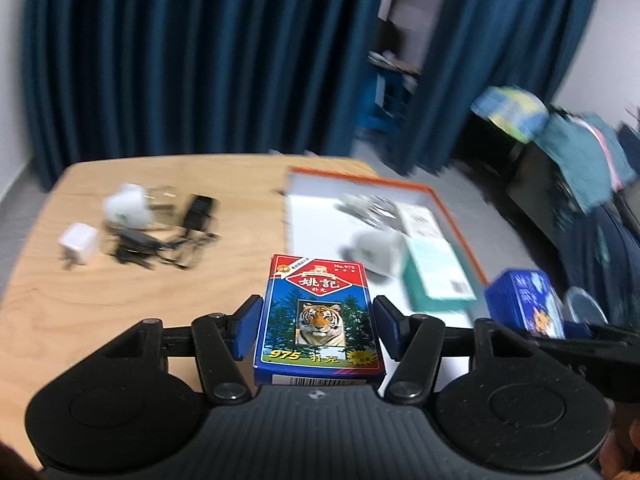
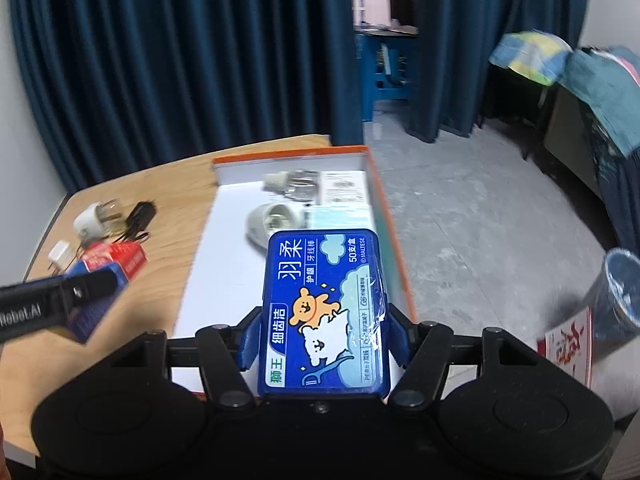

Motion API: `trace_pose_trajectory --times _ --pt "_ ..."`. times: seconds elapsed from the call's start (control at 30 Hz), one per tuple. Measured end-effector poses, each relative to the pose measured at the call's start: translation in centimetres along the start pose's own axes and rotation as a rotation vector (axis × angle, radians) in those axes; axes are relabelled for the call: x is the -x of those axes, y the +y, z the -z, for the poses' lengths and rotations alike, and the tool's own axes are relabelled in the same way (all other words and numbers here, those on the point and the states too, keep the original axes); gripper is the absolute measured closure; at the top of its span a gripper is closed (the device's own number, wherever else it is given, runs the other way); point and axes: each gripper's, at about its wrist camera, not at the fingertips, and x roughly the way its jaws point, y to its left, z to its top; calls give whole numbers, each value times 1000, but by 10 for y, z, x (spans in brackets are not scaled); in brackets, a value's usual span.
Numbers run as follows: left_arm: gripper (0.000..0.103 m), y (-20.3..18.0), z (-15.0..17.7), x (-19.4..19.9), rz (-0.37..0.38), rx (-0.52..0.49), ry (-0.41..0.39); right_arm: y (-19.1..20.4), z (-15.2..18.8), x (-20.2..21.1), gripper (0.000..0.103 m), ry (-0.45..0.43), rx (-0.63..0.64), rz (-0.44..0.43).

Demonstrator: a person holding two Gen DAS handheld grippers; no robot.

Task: Organize rigid objects
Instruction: 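Carry the card box and floss box with both grippers over the white box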

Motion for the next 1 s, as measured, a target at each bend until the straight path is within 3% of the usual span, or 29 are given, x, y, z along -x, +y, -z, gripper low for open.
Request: trace_pose_trajectory --times 0.2,1.0 --pt "42 -25 -5 -16 6 -106 0 -15 4 -6 29 -12 -41 -14" --pt "42 -35 9 -34 -28 -56 17 -22 5 -45 29 18 18 -51"
